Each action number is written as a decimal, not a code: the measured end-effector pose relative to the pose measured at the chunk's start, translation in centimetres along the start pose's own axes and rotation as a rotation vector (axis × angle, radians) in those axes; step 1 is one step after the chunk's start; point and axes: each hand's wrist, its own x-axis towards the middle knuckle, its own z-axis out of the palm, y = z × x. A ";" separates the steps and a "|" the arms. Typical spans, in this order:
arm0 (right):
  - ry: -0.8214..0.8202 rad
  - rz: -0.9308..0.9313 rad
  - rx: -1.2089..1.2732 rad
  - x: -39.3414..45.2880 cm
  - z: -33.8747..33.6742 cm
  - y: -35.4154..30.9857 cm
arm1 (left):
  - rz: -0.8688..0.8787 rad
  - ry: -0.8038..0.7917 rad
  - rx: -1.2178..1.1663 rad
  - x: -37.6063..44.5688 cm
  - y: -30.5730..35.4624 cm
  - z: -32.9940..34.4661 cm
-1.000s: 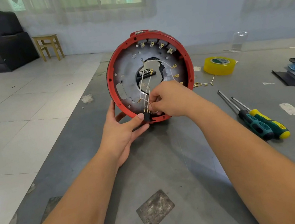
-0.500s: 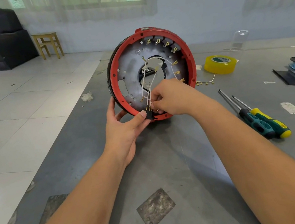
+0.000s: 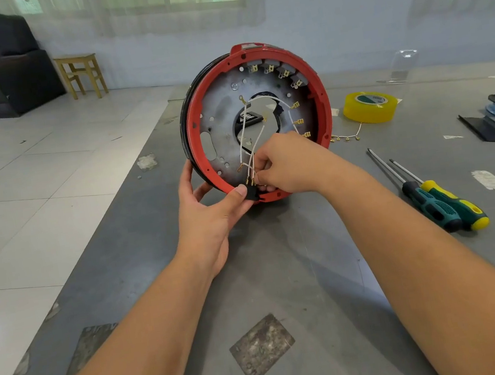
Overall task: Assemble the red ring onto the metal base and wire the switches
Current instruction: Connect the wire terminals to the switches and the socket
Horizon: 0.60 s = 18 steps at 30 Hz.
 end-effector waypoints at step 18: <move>0.118 -0.047 0.246 -2.0 -1.2 2.0 | -0.071 0.096 -0.033 0.4 0.8 0.2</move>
